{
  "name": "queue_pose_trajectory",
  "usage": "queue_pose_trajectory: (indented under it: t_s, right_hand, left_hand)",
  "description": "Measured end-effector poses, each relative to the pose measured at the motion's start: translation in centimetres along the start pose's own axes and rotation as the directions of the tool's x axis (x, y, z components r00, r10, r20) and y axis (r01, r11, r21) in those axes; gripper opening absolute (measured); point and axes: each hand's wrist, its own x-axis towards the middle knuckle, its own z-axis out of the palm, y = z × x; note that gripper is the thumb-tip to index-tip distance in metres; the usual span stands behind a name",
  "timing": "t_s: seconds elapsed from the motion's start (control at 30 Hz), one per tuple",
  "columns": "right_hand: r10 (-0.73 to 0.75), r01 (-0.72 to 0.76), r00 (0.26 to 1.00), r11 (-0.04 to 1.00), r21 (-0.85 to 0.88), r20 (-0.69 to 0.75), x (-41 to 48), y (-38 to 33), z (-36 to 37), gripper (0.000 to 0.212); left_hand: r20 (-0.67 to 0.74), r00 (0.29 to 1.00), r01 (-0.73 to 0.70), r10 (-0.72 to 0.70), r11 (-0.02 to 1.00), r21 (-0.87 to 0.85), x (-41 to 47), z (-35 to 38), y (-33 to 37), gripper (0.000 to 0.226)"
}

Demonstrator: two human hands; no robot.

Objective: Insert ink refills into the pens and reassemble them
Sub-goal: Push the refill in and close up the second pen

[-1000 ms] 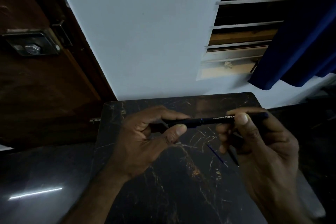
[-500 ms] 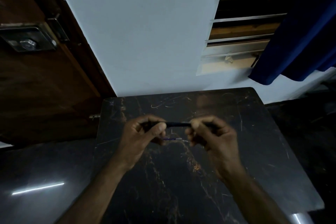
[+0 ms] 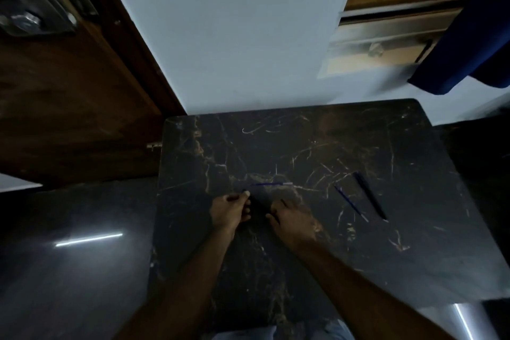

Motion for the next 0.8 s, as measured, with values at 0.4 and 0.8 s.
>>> queue_pose_trajectory:
  t_s: [0.4,0.8]
  right_hand:
    - [0.048,-0.048,0.999,0.999,0.000,0.002,2.5,-1.8,1.4,0.038]
    - [0.081,-0.080,0.995,0.997,0.008,-0.064,-0.4,0.5,-0.5,0.043]
  left_hand:
    - [-0.099,0.984,-0.113,0.147,0.951,0.287,1.6,0.3,-1.3,0.015]
    - [-0.059,0.982,-0.150,0.181,0.928,0.340,0.3,0.1,-0.9,0.020]
